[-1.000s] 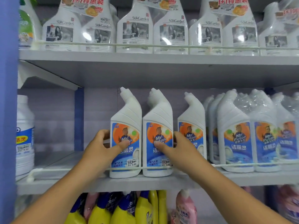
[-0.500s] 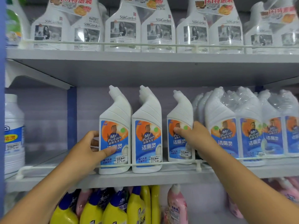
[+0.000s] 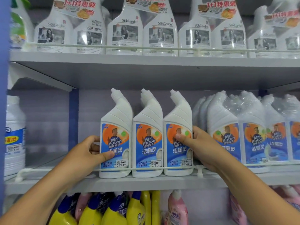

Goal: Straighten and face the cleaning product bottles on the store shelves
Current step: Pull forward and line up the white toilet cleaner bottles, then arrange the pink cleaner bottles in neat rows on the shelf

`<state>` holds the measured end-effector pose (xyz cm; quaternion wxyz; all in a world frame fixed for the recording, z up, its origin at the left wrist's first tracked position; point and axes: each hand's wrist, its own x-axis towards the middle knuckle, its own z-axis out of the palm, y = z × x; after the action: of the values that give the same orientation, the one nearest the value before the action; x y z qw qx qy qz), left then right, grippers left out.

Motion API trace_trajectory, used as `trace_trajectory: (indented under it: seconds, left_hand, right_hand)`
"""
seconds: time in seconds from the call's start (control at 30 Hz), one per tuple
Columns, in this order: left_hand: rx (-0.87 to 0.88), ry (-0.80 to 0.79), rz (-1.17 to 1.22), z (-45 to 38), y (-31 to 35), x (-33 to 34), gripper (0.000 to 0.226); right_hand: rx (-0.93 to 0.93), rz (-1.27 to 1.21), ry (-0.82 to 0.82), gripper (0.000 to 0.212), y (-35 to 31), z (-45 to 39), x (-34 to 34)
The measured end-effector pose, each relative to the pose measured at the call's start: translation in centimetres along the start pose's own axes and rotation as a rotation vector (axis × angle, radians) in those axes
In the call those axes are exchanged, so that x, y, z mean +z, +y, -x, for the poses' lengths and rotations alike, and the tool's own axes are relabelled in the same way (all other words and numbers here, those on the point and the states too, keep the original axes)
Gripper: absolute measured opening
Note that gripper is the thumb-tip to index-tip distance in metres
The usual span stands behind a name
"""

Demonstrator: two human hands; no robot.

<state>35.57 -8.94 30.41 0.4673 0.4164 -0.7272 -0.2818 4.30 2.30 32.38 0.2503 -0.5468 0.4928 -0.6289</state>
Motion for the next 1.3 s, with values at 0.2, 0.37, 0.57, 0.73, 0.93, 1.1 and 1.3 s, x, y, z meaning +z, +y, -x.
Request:
trace_trajectory:
  seconds: [0.2,0.37,0.57,0.73,0.93,1.1,1.3]
  left_hand:
    - [0.009,-0.004,0.018,0.2,0.1,0.0,0.038]
    - [0.001,-0.04,0.012,-0.1,-0.2,-0.3,0.033]
    - [-0.009,-0.02,0.02,-0.1,-0.2,-0.2,0.034]
    - [-0.013,0.059,0.05,0.0,0.1,0.0,0.042]
    - [-0.039,0.089,0.164,-0.1,0.4,0.2,0.037]
    - [0.049,0.231,0.232,1.1,1.0,1.5,0.058]
    - [0.226,0.385,0.211,5.7,1.5,6.3,0.066]
  right_hand:
    - [-0.025,0.092,0.012,0.033,0.7,0.9,0.1]
    - [-0.022,0.164,0.037,0.027,0.7,1.1,0.1]
    - [0.0,0.18,0.023,0.025,0.6,1.3,0.3]
    - [0.039,0.097,-0.005,0.028,0.6,1.7,0.2]
    - [0.047,0.058,0.023,0.029,0.7,1.9,0.3]
    - [0.021,0.057,0.127,0.044,1.0,1.8,0.2]
    - [-0.108,0.121,0.209,0.049,1.2,5.1,-1.3]
